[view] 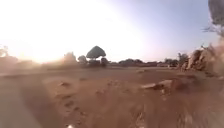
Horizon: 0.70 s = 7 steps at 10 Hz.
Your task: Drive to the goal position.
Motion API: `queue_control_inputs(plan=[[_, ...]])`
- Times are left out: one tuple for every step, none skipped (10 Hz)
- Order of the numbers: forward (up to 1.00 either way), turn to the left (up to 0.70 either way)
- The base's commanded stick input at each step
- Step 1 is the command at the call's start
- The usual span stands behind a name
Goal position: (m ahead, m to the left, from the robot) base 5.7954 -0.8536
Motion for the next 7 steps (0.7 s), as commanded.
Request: queue_control_inputs(plan=[[0.68, 0.00], [0.68, 0.00], [0.68, 0.00], [0.68, 0.00], [0.68, 0.00], [0.68, 0.00], [0.68, 0.00]])
